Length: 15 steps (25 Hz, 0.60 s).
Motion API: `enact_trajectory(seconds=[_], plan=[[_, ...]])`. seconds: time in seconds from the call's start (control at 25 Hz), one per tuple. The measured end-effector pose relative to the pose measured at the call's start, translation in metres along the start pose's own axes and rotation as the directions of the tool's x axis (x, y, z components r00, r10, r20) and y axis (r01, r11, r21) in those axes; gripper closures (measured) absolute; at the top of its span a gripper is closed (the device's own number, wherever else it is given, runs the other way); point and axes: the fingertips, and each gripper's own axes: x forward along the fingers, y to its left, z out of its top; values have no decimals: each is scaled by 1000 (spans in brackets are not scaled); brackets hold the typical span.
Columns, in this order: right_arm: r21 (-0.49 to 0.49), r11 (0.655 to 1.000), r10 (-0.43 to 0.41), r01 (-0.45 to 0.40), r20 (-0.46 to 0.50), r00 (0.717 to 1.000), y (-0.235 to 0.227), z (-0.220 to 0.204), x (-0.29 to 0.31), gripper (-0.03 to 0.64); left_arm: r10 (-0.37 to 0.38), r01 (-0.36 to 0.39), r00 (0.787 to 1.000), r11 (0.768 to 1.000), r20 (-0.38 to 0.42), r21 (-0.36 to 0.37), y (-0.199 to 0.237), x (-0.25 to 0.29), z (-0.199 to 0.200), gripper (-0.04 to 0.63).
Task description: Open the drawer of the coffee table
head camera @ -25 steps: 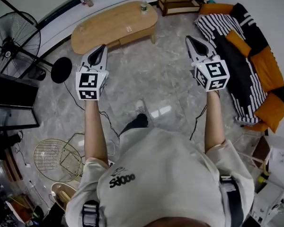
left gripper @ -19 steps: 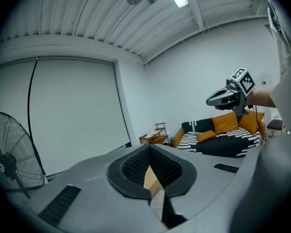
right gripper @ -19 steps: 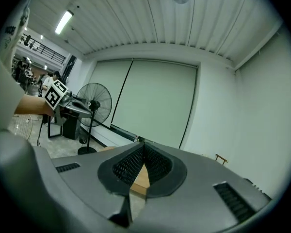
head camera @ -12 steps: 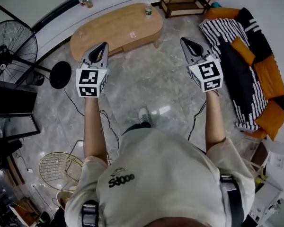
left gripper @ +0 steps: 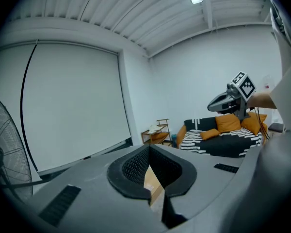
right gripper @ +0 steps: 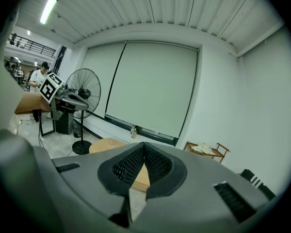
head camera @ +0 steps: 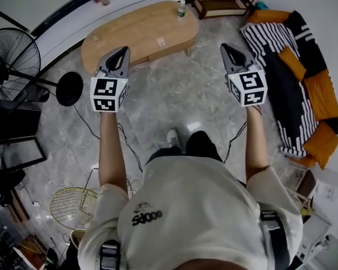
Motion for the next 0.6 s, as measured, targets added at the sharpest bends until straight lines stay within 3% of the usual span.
enact_trajectory(seconds=[0.44, 0.6], plan=[[2, 995, 99, -99, -51, 994, -13, -52, 82, 611, -19, 16, 997, 999, -70, -47, 21, 59, -59, 578], [-2, 996, 86, -86, -58, 995, -38, -75, 115, 611, -2, -2, 996, 999, -92, -46, 36, 90, -75, 577]])
